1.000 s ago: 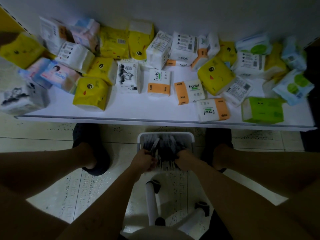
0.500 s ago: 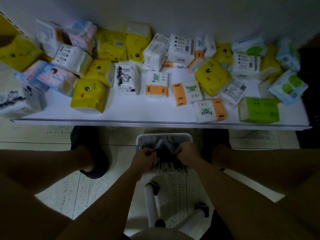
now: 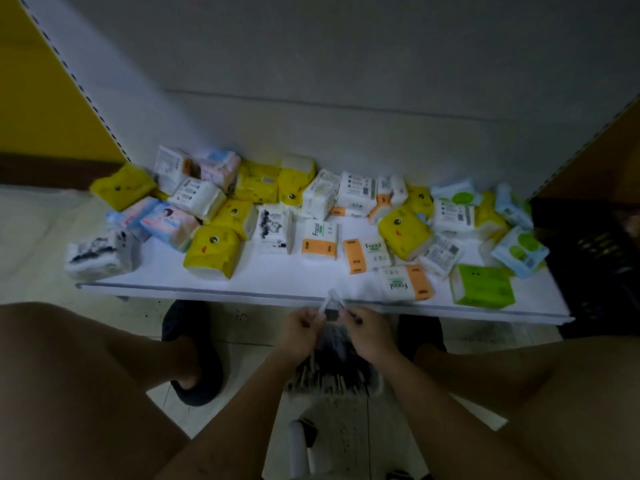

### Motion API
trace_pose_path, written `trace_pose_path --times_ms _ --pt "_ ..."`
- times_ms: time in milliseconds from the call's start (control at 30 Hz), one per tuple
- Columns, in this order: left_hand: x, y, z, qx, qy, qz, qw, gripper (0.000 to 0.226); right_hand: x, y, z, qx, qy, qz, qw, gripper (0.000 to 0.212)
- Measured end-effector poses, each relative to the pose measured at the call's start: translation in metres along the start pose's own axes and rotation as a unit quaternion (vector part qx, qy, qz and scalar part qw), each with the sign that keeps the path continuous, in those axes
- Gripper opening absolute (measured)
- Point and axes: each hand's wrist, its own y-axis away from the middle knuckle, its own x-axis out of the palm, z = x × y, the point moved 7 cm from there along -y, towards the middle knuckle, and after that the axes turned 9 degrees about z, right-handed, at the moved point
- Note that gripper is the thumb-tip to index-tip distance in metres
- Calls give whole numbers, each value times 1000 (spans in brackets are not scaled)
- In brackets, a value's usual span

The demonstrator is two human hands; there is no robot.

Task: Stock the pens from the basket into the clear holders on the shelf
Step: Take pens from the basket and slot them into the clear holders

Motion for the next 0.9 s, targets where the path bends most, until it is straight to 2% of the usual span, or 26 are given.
trace_pose_path --times_ms 100,200,300,433,600,800,900 --pt "-15 1 -35 21 -22 -31 999 19 -23 6 30 -45 -19 -40 998 25" --pt "-38 7 -83 86 -56 -82 991 18 -41 11 61 -93 -106 -70 988 9" --pt "-57 22 -135 157 -72 -103 980 18 -57 20 105 -159 -123 -81 976 12" --pt "-79 48 -195 239 -46 -125 962 20 -82 43 165 -232 -122 -136 955 15" --pt "-96 90 -264 345 -77 -141 925 9 -108 89 235 -325 -176 -126 920 10" --pt "-121 145 -336 416 -158 -222 868 18 -142 142 305 -406 -149 -148 889 13" --pt "-129 174 -372 449 -160 -212 853 15 -157 166 340 -442 -124 -136 878 16"
